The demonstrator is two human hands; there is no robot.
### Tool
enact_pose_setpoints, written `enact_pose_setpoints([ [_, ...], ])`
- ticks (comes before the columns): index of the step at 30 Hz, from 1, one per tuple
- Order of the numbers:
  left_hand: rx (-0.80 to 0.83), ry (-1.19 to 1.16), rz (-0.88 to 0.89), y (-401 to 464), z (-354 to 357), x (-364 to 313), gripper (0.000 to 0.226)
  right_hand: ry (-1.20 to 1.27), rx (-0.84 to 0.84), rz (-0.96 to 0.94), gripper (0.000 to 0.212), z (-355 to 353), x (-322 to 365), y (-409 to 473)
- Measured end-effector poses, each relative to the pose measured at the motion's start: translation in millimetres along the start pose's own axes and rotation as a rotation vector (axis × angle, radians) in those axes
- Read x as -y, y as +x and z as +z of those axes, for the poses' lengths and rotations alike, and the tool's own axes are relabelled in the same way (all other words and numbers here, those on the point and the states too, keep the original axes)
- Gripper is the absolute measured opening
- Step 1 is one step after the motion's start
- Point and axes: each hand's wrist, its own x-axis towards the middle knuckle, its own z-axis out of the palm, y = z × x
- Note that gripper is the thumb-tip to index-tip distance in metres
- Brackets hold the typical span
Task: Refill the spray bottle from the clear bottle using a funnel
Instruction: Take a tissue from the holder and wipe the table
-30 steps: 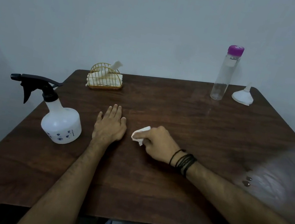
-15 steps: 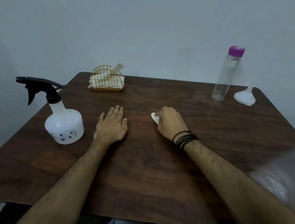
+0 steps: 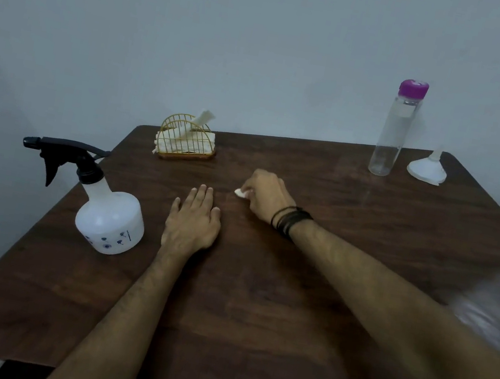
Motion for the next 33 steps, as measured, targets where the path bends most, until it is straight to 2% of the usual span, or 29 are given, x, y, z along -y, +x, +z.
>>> enact_pose_setpoints([
  [5,0.012,0.002,0.002,1,0,0,0.060,-0.072,0.025,0.002,0.023,6,6,23],
  [11,0.012,0.003,0.000,0,2,-1,0.060,0.026,0.051,-0.160,0.016,4,22,-59],
  [13,0.004,-0.003,-0.004,0,2,-2,0.060,0.090,0.119,-0.187,0.012,-4,27,-84],
  [16,0.002,-0.008,-0.006,0,2,-1,0.060,0.276,0.270,-0.056,0.011,-15,17,-84],
  [18,0.009,-0.009,-0.004,-1,1,-1,0.060,0.383,0.270,0.077,0.014,-18,4,-67],
  [21,0.010,-0.010,-0.001,-2,-2,-1,0.061,0.294,0.131,0.088,0.012,-15,-2,-44],
  [24,0.013,-0.007,0.003,-2,-2,-1,0.061,0.160,-0.010,-0.055,0.011,-8,4,-41],
  [26,0.008,-0.011,0.003,-3,-2,-1,0.060,0.080,0.003,-0.157,0.020,-5,6,-47],
  [31,-0.006,-0.017,0.004,-1,1,-1,0.060,-0.035,0.066,-0.259,0.034,-4,19,-83],
  [33,-0.003,-0.020,0.002,-1,2,0,0.060,-0.100,0.088,-0.331,0.029,0,23,-93],
])
